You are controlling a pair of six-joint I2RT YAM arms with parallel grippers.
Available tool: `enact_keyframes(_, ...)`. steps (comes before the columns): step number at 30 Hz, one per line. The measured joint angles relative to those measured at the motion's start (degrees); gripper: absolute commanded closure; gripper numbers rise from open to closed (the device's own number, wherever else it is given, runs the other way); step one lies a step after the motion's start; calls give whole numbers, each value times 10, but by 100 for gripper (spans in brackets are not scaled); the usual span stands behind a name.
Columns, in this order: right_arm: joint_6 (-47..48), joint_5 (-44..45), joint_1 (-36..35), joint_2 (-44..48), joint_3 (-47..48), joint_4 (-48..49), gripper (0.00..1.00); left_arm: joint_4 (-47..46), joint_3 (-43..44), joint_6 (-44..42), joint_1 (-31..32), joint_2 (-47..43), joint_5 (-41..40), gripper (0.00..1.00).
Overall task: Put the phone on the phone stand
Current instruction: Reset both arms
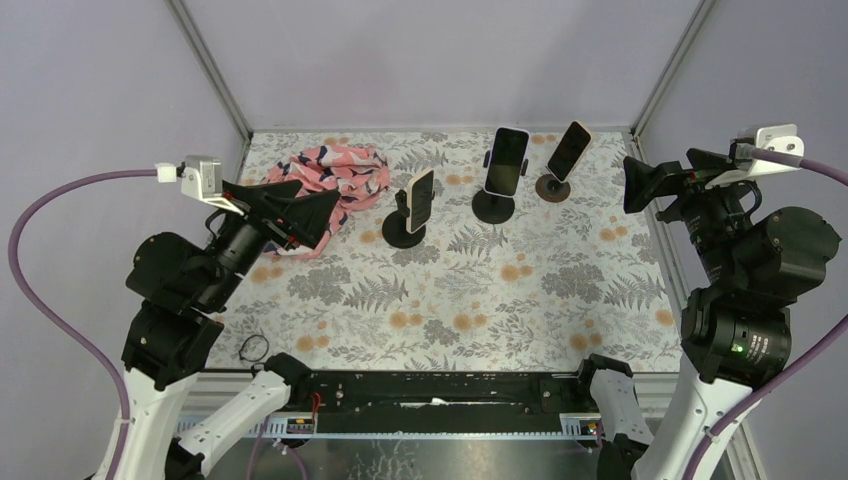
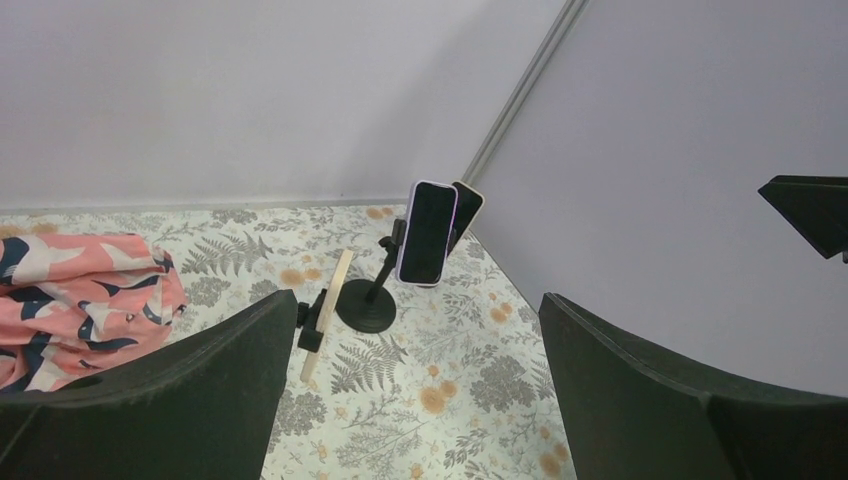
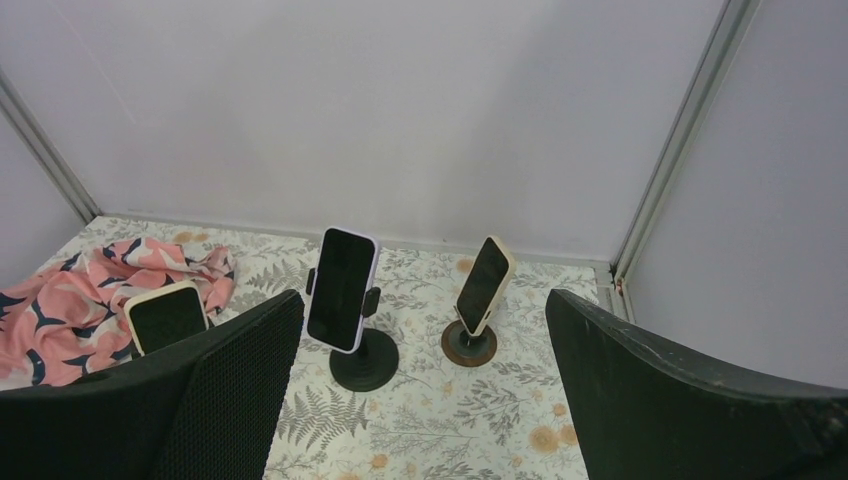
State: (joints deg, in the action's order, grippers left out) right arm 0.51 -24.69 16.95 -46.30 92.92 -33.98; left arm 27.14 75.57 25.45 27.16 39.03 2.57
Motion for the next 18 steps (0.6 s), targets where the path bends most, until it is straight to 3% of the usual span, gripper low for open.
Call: enact_keyframes(18,-11,-5,0,-10,-9,0,0,4,-31,8,0,-20,0,1)
